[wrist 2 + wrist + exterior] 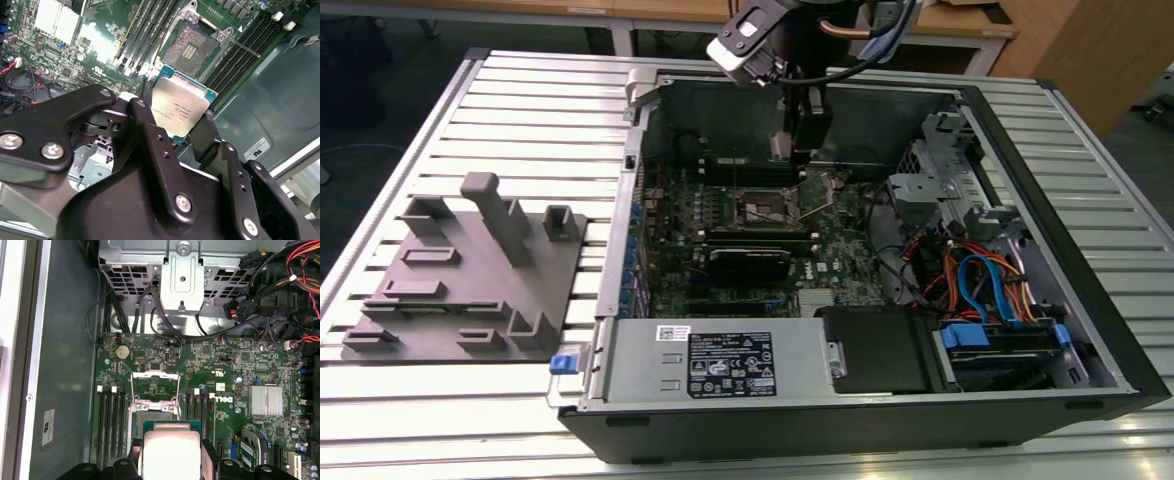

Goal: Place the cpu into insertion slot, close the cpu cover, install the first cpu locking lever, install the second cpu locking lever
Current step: 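Place the cpu into insertion slot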

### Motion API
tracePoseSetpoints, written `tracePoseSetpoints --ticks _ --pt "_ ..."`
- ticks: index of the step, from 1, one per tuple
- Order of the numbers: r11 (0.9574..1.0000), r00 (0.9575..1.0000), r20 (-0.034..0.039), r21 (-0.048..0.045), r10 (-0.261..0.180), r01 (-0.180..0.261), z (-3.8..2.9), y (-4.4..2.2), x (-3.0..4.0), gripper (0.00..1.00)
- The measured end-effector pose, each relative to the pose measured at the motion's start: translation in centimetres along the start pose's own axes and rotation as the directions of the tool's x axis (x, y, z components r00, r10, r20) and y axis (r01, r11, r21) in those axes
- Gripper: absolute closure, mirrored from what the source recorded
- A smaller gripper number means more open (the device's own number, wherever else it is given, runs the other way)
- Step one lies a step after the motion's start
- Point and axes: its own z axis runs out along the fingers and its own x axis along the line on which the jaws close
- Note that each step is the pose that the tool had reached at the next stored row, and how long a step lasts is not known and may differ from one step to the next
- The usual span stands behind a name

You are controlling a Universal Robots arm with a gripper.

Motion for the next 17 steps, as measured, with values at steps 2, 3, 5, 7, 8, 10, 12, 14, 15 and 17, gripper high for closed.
tracePoseSetpoints --ticks 2,3,5,7,8,10,12,14,15,17 --pt "1.0000 1.0000 -0.0002 -0.0002 0.000 0.000 0.04 0.00 0.02 0.46" --pt "1.0000 1.0000 -0.0002 -0.0002 0.000 0.000 0.08 0.00 0.03 0.46" --pt "1.0000 1.0000 0.0000 0.0000 0.000 0.000 0.19 -0.01 0.05 0.46" --pt "1.0000 1.0000 0.0000 0.0000 0.000 0.000 0.31 -0.02 0.08 0.46" --pt "1.0000 1.0000 -0.0001 0.0000 0.000 0.000 0.36 -0.02 0.09 0.46" --pt "1.0000 1.0000 0.0001 0.0001 0.000 0.000 0.38 -0.02 0.09 0.46" --pt "1.0000 1.0000 0.0000 0.0000 0.000 0.000 0.42 -0.03 0.09 0.46" --pt "1.0000 1.0000 0.0000 0.0000 0.000 0.000 0.44 -0.03 0.09 0.46" --pt "1.0000 1.0000 -0.0001 0.0000 0.000 0.000 0.47 -0.03 0.09 0.46" --pt "1.0000 1.0000 -0.0001 0.0000 0.000 0.000 0.54 -0.03 0.09 0.46"
